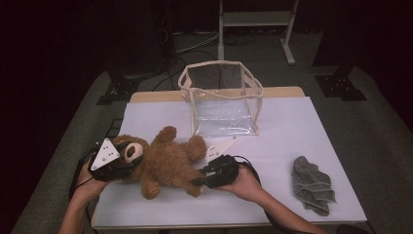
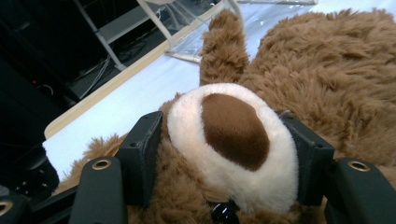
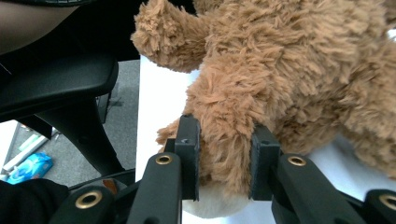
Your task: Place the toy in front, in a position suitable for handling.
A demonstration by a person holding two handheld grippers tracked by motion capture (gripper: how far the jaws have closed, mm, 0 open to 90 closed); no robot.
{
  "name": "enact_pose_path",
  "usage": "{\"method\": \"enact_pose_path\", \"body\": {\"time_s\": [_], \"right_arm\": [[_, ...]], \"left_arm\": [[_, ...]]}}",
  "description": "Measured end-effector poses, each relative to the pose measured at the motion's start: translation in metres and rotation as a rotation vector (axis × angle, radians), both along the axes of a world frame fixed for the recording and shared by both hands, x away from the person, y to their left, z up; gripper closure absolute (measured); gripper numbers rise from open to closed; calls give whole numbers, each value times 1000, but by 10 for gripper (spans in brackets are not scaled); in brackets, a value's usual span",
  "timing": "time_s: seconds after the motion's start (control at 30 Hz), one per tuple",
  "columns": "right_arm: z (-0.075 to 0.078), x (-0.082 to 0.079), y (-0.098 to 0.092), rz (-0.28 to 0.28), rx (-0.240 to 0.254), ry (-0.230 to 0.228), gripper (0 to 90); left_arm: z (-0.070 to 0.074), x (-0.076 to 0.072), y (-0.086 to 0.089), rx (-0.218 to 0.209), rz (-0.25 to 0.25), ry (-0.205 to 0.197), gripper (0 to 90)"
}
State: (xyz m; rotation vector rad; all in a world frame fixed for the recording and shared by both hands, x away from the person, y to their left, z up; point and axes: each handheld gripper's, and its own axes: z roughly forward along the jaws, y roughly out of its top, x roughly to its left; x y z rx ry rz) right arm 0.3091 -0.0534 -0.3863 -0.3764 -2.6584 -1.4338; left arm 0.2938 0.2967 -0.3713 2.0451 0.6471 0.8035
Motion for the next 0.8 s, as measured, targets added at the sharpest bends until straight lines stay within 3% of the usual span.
{"method": "enact_pose_path", "body": {"time_s": [0.43, 0.77, 0.8], "right_arm": [[11, -7, -21, -7, 2, -15, 703], [29, -18, -52, -27, -7, -55, 702], [33, -22, -62, -36, -21, -65, 703]], "left_arm": [[12, -1, -19, 16, -50, -7, 377], [26, -1, -49, 16, -110, -23, 377], [27, -1, -54, 16, -118, -23, 377]]}}
